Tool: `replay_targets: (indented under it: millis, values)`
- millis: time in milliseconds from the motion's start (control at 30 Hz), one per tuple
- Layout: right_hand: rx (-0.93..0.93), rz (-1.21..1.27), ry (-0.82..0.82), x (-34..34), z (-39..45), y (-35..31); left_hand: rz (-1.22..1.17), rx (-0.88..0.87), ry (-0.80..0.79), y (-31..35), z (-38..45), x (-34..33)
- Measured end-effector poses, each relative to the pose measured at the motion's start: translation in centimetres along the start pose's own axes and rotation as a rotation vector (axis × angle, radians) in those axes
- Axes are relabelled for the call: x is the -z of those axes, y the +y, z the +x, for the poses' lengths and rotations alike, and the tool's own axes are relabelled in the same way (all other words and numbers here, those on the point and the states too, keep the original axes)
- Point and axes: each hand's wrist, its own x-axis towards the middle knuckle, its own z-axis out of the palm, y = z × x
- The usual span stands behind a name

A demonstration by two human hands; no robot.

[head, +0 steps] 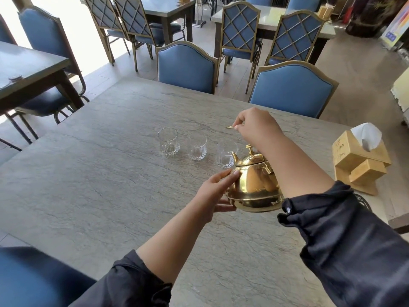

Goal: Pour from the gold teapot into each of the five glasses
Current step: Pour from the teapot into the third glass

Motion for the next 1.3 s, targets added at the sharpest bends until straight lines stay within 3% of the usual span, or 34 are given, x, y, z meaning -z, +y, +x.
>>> replay_targets:
  millis: [1300]
  values:
    - [0.024,-0.016,-0.031,0.8,0.04,-0.75,-0.014,-0.008,0.002,0.03,-0.19,0.06]
